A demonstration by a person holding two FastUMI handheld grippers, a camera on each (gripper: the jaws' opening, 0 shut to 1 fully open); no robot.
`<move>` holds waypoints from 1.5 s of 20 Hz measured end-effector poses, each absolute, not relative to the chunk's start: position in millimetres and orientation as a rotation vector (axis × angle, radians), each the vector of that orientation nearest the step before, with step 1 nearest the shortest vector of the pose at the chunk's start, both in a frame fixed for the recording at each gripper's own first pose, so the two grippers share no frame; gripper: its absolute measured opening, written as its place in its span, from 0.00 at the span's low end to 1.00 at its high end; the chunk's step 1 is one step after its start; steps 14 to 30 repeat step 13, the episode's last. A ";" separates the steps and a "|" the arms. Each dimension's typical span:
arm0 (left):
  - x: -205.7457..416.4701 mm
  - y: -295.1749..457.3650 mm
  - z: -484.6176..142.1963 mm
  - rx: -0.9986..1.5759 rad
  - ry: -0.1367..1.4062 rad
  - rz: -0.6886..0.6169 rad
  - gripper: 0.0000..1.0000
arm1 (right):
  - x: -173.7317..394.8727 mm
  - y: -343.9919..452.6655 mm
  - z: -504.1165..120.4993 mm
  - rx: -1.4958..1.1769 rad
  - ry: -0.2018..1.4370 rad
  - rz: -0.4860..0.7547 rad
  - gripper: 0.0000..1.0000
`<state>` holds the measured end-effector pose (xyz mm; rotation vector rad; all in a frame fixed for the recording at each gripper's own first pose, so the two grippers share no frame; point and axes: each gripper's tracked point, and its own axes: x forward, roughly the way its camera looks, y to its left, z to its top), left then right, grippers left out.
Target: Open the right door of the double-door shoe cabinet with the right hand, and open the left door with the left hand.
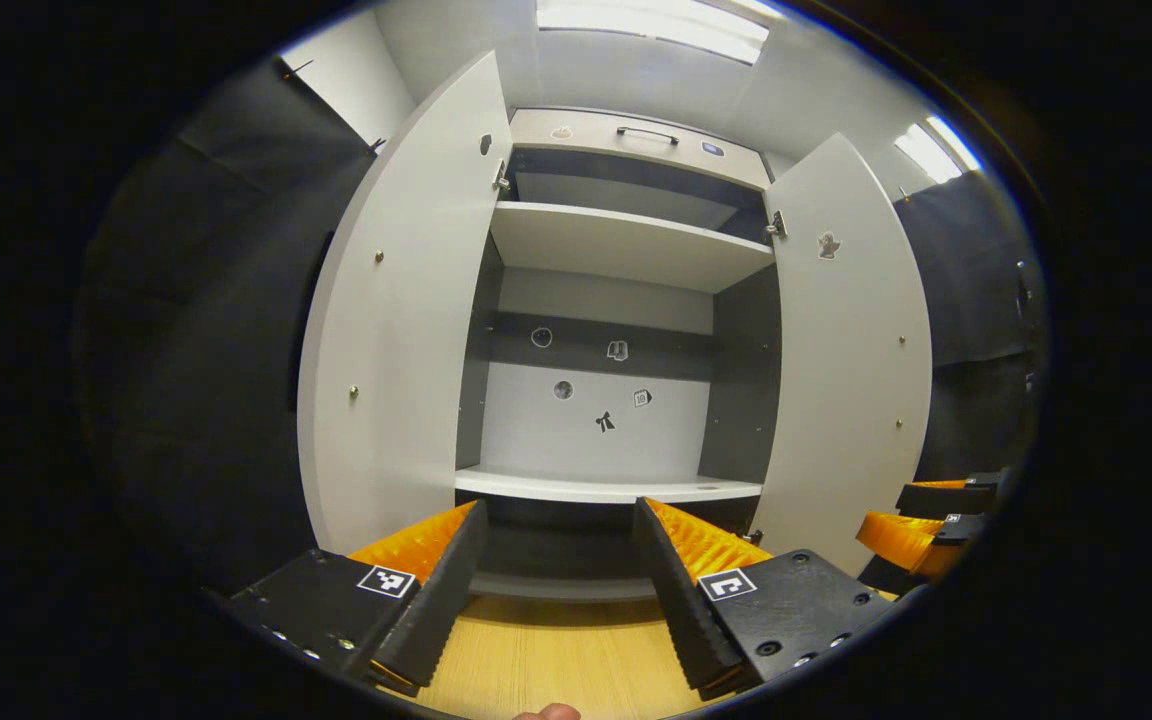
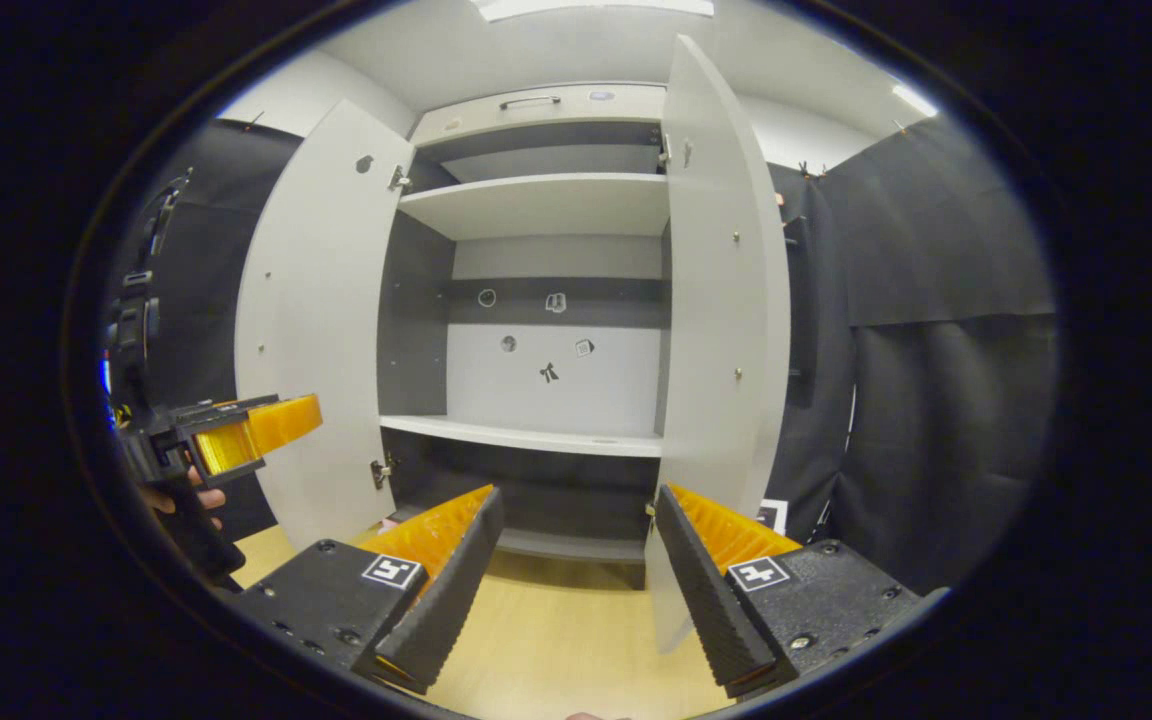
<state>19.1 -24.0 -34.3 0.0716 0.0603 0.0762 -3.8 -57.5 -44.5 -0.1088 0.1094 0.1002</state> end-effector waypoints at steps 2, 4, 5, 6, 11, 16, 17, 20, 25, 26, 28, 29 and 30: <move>20.4 -25.1 -44.3 0.070 0.098 0.077 0.91 | -2.6 -62.2 -43.3 -0.105 0.105 0.084 0.98; 20.1 -25.2 -48.2 0.062 0.106 0.076 0.92 | -3.7 -63.4 -43.0 -0.096 0.101 0.078 0.98; 19.4 -25.8 -50.7 0.062 0.109 0.075 0.92 | -3.6 -65.8 -42.7 -0.092 0.098 0.076 0.98; 18.8 -26.5 -52.7 0.065 0.115 0.076 0.92 | -3.6 -67.8 -43.3 -0.089 0.099 0.072 0.98; 20.0 -26.0 -50.1 0.091 0.111 0.080 0.92 | -2.5 -71.2 -48.9 -0.069 0.114 0.066 0.98; 20.2 -26.5 -47.5 0.104 0.098 0.082 0.92 | -2.8 -72.0 -48.0 -0.068 0.109 0.063 0.96; 20.2 -26.5 -47.5 0.104 0.098 0.082 0.92 | -2.8 -72.0 -48.0 -0.068 0.109 0.063 0.96; 20.2 -26.5 -47.5 0.104 0.098 0.082 0.92 | -2.8 -72.0 -48.0 -0.068 0.109 0.063 0.96; 20.2 -26.5 -47.5 0.104 0.098 0.082 0.92 | -2.8 -72.0 -48.0 -0.068 0.109 0.063 0.96; 20.2 -26.5 -47.5 0.104 0.098 0.082 0.92 | -2.8 -72.0 -48.0 -0.068 0.109 0.063 0.96; 20.2 -26.5 -47.5 0.104 0.098 0.082 0.92 | -2.8 -72.0 -48.0 -0.068 0.109 0.063 0.96; 20.2 -26.5 -47.5 0.104 0.098 0.082 0.92 | -2.8 -72.0 -48.0 -0.068 0.109 0.063 0.96; 20.2 -26.5 -47.5 0.104 0.098 0.082 0.92 | -2.8 -72.0 -48.0 -0.068 0.109 0.063 0.96</move>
